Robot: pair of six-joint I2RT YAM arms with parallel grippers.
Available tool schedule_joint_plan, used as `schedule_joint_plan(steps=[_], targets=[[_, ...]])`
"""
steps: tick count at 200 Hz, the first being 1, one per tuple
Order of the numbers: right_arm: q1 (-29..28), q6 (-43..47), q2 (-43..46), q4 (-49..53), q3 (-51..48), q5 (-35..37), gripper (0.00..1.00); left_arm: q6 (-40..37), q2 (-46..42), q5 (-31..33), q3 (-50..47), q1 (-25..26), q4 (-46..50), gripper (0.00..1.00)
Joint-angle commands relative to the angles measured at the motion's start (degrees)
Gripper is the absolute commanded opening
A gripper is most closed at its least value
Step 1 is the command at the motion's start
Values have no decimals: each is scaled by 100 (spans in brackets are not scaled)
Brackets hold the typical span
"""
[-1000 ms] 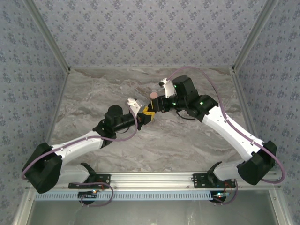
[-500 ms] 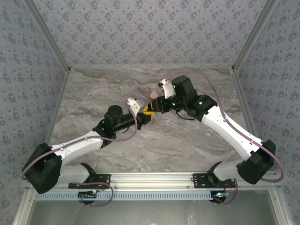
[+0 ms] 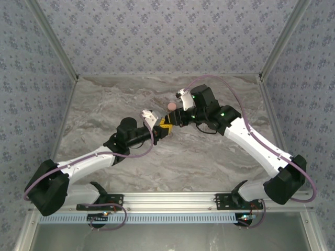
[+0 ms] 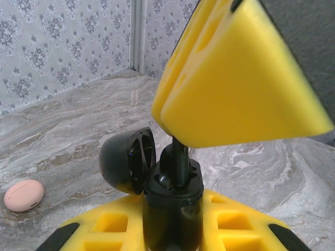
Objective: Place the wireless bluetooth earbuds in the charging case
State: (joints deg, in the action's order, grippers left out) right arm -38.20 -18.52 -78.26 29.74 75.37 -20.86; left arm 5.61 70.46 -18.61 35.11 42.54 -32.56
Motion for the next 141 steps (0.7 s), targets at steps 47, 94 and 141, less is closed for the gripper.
schedule_joint_plan(steps=[47, 94, 141], targets=[[-48, 115, -91, 182, 145, -67, 24, -199, -219, -53, 215, 43, 93, 22], [-66, 44, -121, 162, 102, 54, 24, -121, -101, 112, 245, 42, 112, 22], [185, -241, -124, 325, -140, 690, 30, 81, -40, 851, 242, 38, 515, 22]])
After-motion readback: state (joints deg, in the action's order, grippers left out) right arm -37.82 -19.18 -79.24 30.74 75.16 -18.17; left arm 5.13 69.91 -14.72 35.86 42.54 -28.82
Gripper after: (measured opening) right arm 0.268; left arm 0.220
